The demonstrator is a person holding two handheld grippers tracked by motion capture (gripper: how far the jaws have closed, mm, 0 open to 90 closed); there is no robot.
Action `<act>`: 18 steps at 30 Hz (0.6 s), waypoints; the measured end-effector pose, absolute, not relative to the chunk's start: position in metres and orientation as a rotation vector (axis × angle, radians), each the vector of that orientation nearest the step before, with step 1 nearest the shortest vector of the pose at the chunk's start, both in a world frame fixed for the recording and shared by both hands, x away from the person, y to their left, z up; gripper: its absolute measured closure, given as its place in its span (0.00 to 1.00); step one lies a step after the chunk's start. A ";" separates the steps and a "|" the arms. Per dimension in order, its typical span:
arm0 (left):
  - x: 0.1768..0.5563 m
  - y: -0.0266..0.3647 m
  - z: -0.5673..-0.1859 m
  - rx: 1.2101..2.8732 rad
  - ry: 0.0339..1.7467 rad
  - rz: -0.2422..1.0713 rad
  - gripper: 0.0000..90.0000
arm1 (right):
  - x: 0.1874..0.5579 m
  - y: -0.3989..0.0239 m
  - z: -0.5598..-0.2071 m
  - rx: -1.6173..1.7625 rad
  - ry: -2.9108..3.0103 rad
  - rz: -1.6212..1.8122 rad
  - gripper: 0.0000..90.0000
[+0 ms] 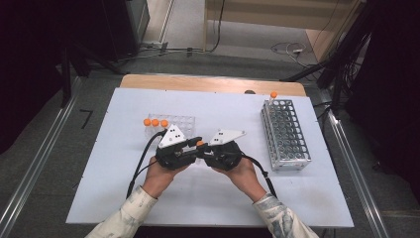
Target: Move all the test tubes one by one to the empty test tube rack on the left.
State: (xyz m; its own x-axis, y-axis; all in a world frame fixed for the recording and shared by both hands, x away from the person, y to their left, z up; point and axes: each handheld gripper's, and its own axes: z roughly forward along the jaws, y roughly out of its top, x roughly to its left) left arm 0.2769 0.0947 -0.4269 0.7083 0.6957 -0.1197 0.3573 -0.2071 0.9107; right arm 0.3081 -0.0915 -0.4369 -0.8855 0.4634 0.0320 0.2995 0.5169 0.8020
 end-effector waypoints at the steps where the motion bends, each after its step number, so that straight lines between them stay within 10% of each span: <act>1: 0.277 0.095 -0.427 1.818 0.829 0.385 0.76 | 0.308 -0.091 -0.437 0.651 2.569 1.305 0.80; 10: 0.277 0.096 -0.426 1.813 0.836 0.384 0.78 | 0.308 -0.092 -0.437 0.658 2.576 1.315 0.79; 18: 0.277 0.100 -0.421 1.798 0.840 0.390 0.78 | 0.308 -0.092 -0.436 0.669 2.586 1.318 0.40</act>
